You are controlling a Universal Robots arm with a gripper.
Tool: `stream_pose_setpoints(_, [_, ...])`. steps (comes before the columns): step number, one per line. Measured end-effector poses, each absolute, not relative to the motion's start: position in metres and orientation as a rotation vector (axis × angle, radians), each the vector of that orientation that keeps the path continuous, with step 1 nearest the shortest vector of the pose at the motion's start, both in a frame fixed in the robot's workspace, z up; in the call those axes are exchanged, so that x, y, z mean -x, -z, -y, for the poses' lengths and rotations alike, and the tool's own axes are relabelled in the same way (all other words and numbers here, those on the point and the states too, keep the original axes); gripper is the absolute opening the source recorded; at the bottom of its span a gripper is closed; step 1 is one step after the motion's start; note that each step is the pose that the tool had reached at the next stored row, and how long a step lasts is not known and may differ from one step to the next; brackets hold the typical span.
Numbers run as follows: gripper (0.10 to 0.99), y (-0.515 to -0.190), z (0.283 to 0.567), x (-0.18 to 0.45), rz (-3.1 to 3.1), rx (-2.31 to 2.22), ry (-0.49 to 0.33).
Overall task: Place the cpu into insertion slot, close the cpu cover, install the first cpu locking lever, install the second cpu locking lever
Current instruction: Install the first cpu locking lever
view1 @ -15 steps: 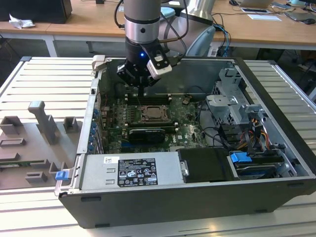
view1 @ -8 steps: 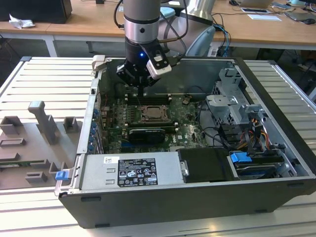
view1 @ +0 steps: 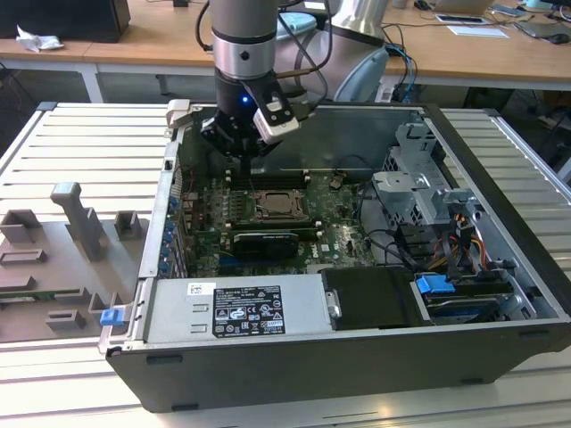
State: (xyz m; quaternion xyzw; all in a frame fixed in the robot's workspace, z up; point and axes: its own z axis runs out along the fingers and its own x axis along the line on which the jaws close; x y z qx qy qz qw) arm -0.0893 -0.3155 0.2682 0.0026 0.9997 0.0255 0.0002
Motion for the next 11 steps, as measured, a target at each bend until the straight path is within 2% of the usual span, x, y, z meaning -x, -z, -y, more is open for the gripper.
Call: stream_pose_setpoints(11, [0.106, -0.2668, 0.3153, 0.0999, -3.140, -0.008, -0.080])
